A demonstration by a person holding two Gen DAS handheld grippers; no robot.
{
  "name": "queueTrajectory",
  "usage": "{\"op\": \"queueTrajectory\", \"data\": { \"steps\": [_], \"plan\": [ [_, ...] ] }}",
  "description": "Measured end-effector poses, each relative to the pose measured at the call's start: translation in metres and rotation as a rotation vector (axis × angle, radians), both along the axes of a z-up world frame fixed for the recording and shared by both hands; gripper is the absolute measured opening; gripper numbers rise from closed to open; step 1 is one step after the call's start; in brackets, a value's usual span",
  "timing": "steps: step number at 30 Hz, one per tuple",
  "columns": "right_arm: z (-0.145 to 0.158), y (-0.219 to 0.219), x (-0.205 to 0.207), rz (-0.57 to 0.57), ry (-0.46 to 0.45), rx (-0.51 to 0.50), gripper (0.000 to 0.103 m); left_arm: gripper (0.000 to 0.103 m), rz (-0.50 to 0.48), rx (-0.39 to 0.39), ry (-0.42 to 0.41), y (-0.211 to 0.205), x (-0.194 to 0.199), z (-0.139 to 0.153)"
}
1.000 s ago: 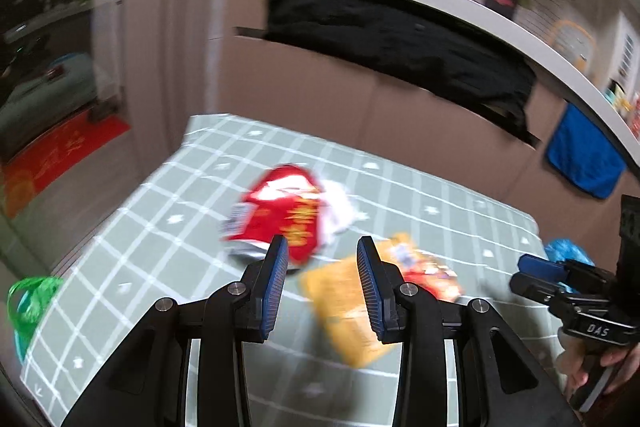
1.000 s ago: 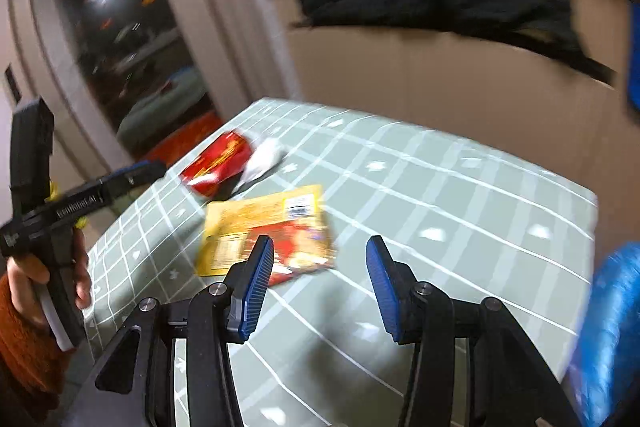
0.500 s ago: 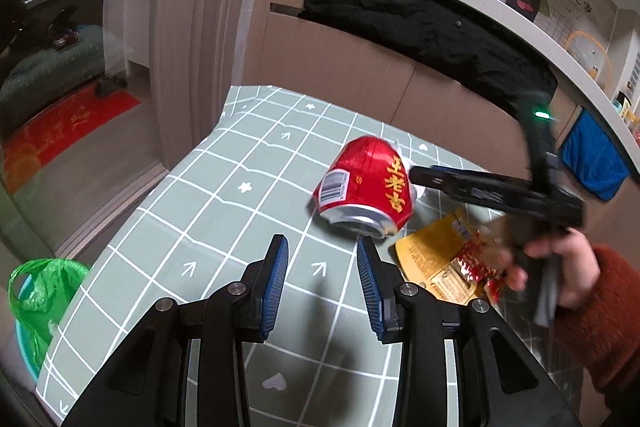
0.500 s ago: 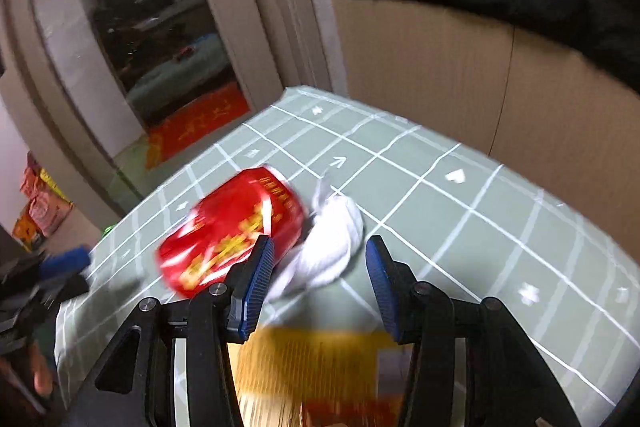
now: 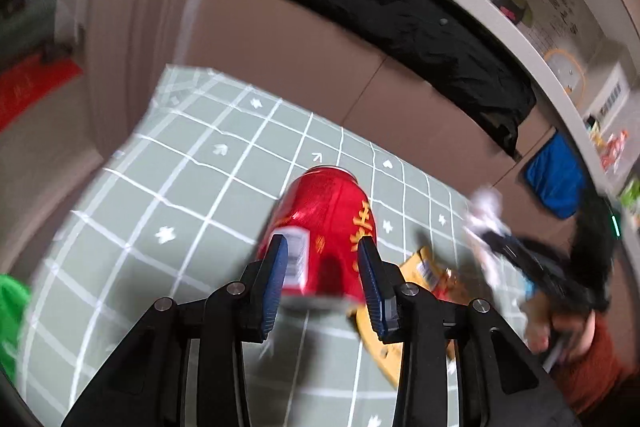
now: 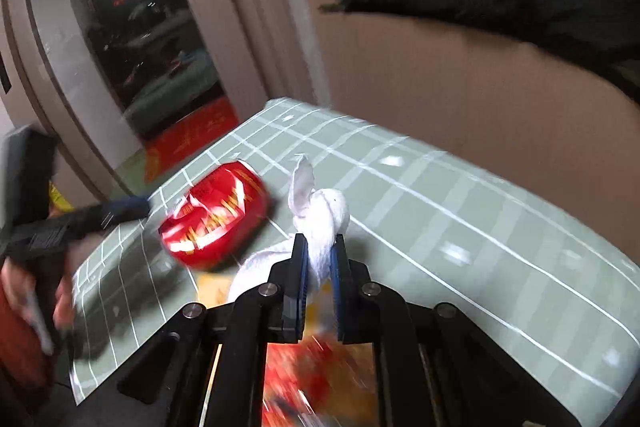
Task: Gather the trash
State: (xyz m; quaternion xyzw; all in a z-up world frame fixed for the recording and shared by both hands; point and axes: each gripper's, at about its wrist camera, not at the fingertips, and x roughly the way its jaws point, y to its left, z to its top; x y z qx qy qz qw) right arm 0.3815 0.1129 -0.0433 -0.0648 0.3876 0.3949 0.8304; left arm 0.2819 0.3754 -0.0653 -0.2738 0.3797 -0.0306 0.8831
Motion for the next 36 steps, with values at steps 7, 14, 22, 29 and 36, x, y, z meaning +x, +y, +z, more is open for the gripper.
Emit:
{"op": "queueTrajectory", "data": {
  "steps": [7, 14, 22, 29, 36],
  "plan": [
    [0.009, -0.102, -0.041, -0.144, -0.095, -0.106, 0.009, 0.040, 0.061, -0.094, 0.098, 0.022, 0.044, -0.020],
    [-0.015, -0.145, -0.059, -0.187, -0.023, -0.098, 0.009, 0.045, -0.031, -0.191, 0.152, -0.002, 0.048, -0.027],
    [-0.023, -0.149, -0.066, -0.169, 0.001, -0.045, 0.009, 0.046, -0.109, -0.129, 0.158, -0.083, 0.061, -0.012],
    [-0.014, -0.150, -0.070, -0.161, -0.025, -0.068, 0.011, 0.027, 0.017, -0.188, 0.156, -0.095, 0.073, -0.023],
    [-0.008, -0.146, -0.069, -0.103, -0.041, -0.066, 0.015, 0.014, -0.023, -0.037, 0.157, -0.099, 0.053, -0.020]
  ]
}}
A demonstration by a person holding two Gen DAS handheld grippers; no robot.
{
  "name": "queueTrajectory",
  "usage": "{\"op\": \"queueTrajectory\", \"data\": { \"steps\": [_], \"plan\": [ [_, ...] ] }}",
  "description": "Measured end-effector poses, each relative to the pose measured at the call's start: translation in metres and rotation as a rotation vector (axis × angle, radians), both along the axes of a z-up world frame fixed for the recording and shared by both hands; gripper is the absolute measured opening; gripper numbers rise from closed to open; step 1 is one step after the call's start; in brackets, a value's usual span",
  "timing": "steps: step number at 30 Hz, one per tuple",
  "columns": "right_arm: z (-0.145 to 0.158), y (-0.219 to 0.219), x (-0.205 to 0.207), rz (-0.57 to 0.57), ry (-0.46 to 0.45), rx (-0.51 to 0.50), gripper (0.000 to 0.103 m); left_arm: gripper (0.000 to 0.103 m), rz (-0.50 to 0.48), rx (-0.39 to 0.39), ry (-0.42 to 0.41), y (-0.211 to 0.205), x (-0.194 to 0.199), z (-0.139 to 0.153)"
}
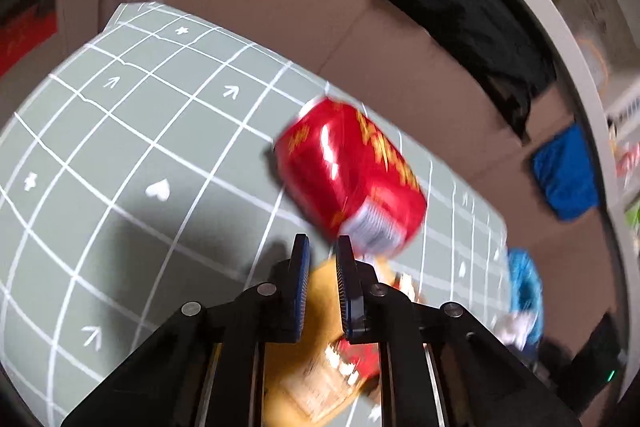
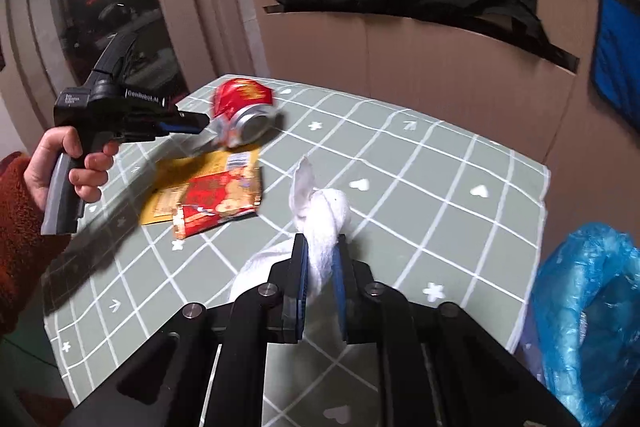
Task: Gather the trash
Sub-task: 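Grasp the red snack packet with the left gripper while the right grasps the white tissue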
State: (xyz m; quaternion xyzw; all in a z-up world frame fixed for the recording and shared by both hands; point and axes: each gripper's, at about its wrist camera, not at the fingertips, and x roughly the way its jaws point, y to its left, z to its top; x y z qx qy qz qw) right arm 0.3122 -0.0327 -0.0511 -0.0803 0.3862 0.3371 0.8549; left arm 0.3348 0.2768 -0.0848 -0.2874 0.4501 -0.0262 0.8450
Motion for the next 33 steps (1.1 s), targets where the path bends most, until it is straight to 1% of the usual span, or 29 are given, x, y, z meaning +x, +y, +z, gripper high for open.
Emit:
{"op": "queueTrajectory", "data": {
  "steps": [1, 2, 3, 4, 5, 7, 8, 9, 10, 11, 12, 13, 14, 17, 19, 22, 24, 26, 29, 33],
  "plan": [
    [-0.002, 0.001, -0.001, 0.012, 0.007, 0.007, 0.015, 0.016, -0.024, 0.032, 0.001, -0.002, -0.006, 0.001],
    [-0.004, 0.003, -0.002, 0.020, 0.011, 0.008, 0.016, 0.022, -0.048, 0.053, -0.004, -0.004, -0.009, 0.001],
    [-0.007, 0.005, -0.002, 0.024, 0.013, 0.002, 0.024, 0.027, -0.084, 0.077, -0.012, -0.008, -0.014, 0.001],
    [-0.009, 0.006, -0.002, 0.021, 0.013, -0.004, 0.035, 0.036, -0.115, 0.086, -0.016, -0.012, -0.017, 0.000],
    [-0.013, 0.008, -0.003, 0.016, 0.020, -0.015, 0.038, 0.040, -0.141, 0.081, -0.018, -0.016, -0.019, -0.002],
    [-0.023, 0.010, 0.000, 0.012, 0.056, -0.028, 0.040, 0.042, -0.219, 0.051, -0.018, -0.028, -0.023, -0.006],
    [-0.029, 0.012, 0.001, 0.014, 0.085, -0.027, 0.040, 0.043, -0.241, 0.057, -0.017, -0.034, -0.023, -0.007],
    [-0.033, 0.013, 0.001, 0.017, 0.104, -0.027, 0.040, 0.043, -0.254, 0.081, -0.022, -0.040, -0.023, -0.008],
    [-0.039, 0.016, -0.001, 0.024, 0.121, -0.032, 0.040, 0.043, -0.257, 0.121, -0.022, -0.046, -0.022, -0.009],
    [-0.041, 0.018, -0.003, 0.023, 0.106, -0.041, 0.040, 0.043, -0.252, 0.168, -0.023, -0.052, -0.022, -0.009],
    [-0.040, 0.019, -0.007, 0.024, 0.084, -0.050, 0.036, 0.043, -0.251, 0.197, -0.025, -0.056, -0.021, -0.010],
    [-0.038, 0.019, -0.009, 0.031, 0.076, -0.057, 0.019, 0.043, -0.264, 0.215, -0.030, -0.062, -0.021, -0.010],
    [-0.036, 0.017, -0.010, 0.030, 0.073, -0.048, 0.009, 0.044, -0.277, 0.217, -0.033, -0.065, -0.020, -0.010],
    [-0.025, 0.006, -0.014, 0.010, 0.040, -0.025, 0.008, 0.048, -0.289, 0.242, -0.034, -0.071, -0.018, -0.012],
    [-0.019, -0.003, -0.015, 0.001, 0.035, -0.009, 0.008, 0.049, -0.286, 0.253, -0.016, -0.072, -0.013, -0.018],
    [-0.015, -0.011, -0.014, -0.015, 0.050, 0.021, 0.008, 0.049, -0.280, 0.242, -0.013, -0.071, -0.011, -0.018],
    [-0.012, -0.010, -0.015, 0.002, 0.053, 0.036, 0.008, 0.050, -0.269, 0.208, -0.014, -0.066, -0.012, -0.018],
    [-0.010, -0.003, -0.014, 0.024, 0.063, 0.056, 0.008, 0.050, -0.252, 0.156, -0.013, -0.059, -0.014, -0.018],
    [-0.008, 0.014, -0.007, 0.059, 0.102, 0.106, 0.008, 0.050, -0.235, 0.086, -0.007, -0.049, -0.017, -0.023],
    [-0.014, 0.051, 0.008, 0.111, 0.140, 0.137, 0.008, 0.050, -0.235, 0.033, 0.000, -0.041, -0.018, -0.026]
  ]
}}
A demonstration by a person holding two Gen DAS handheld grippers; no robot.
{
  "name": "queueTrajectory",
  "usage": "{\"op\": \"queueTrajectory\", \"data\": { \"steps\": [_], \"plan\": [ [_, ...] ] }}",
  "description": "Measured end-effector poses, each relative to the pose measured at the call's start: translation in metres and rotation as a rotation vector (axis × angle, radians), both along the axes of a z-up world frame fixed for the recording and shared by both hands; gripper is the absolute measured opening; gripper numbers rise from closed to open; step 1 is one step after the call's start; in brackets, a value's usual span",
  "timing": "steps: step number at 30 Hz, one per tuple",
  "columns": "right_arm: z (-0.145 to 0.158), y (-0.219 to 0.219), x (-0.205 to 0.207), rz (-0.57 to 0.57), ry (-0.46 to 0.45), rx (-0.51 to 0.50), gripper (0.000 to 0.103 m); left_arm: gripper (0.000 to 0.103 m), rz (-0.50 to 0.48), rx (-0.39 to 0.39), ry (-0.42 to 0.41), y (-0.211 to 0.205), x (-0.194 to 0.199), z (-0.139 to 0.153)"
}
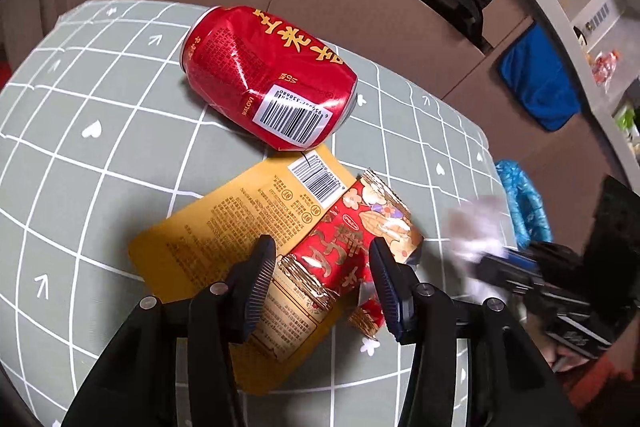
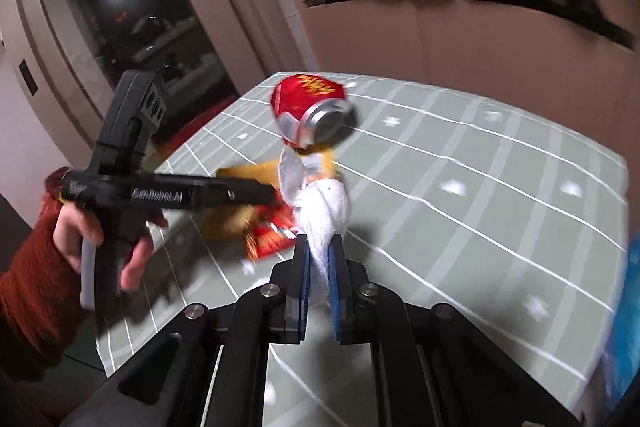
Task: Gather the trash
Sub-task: 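Grasp the red snack packet with the left gripper while the right grasps the white tissue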
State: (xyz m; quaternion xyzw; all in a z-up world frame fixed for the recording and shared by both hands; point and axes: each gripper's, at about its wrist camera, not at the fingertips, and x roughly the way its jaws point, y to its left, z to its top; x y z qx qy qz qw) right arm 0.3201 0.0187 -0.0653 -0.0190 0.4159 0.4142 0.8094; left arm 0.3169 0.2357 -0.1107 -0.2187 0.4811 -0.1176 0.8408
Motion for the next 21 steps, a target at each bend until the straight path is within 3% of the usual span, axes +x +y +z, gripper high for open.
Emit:
{"op": "queueTrajectory", "data": {
  "steps": [5, 7, 11, 16, 21],
  "plan": [
    [-0.032, 0.038, 0.022, 0.016, 0.031, -0.081, 0.008, 0.050, 0.009, -0.108, 0.021, 0.014, 0.000, -0.006],
    [-0.034, 0.038, 0.026, 0.015, 0.041, -0.068, 0.008, 0.050, 0.015, -0.154, 0.028, 0.017, 0.000, -0.008],
    [-0.036, 0.039, 0.025, 0.023, 0.046, -0.069, 0.007, 0.049, -0.021, -0.324, 0.068, 0.015, 0.008, -0.018],
    [-0.038, 0.033, 0.025, 0.020, 0.057, -0.054, 0.007, 0.046, 0.008, -0.321, 0.059, 0.012, 0.013, -0.015],
    [-0.038, 0.030, 0.021, 0.022, 0.044, -0.064, 0.007, 0.027, 0.060, -0.274, 0.065, 0.005, 0.020, -0.014]
  ]
}}
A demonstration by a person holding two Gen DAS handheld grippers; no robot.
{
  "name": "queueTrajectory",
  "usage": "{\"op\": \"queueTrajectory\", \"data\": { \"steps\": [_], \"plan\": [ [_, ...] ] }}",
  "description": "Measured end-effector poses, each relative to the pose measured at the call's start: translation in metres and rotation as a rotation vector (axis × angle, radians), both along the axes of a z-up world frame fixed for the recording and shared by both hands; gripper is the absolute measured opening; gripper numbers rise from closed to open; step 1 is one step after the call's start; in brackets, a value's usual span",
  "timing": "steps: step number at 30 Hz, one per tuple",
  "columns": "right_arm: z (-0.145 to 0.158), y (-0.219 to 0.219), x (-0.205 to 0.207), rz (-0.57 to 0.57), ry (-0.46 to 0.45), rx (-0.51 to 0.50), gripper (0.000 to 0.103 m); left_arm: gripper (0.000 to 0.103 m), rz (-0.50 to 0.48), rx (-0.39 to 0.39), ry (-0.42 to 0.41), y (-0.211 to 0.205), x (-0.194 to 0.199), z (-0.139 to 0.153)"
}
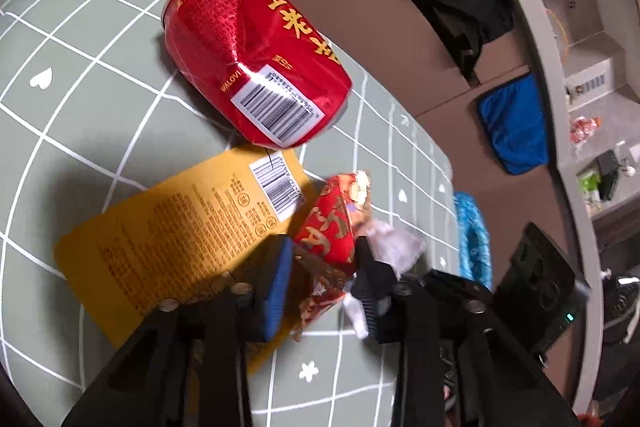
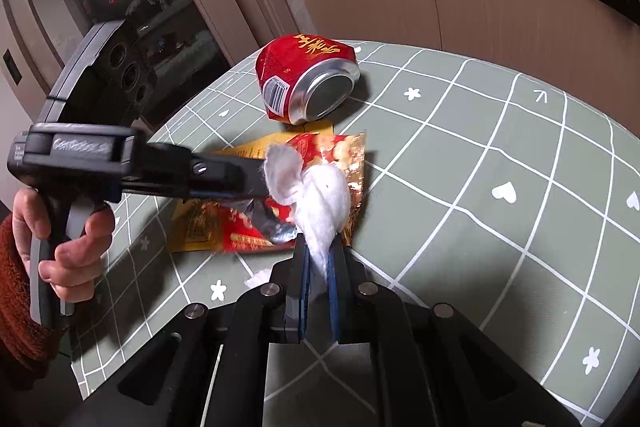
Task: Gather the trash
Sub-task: 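Grasp the red snack packet with the left gripper while the right grasps the white tissue, then carry the snack packet and tissue over the bin and release both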
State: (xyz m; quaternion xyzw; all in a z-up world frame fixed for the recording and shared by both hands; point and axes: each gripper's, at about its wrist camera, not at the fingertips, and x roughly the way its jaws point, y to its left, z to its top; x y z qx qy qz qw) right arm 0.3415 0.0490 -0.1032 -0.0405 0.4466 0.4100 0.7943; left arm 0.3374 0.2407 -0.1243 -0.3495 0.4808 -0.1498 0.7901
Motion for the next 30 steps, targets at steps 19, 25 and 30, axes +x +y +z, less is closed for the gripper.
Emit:
{"op": "queueTrajectory", "data": {
  "steps": [19, 25, 30],
  "plan": [
    [0.084, -0.097, -0.035, -0.182, -0.216, 0.027, 0.007, 0.008, 0.139, 0.562, -0.356, -0.090, -0.074, 0.115],
    [0.120, -0.132, -0.054, -0.223, -0.306, 0.055, 0.007, 0.008, 0.127, 0.626, -0.471, -0.130, -0.099, 0.153],
    [0.143, -0.158, -0.069, -0.250, -0.368, 0.069, 0.007, 0.008, 0.108, 0.627, -0.516, -0.160, -0.110, 0.170]
  ]
}}
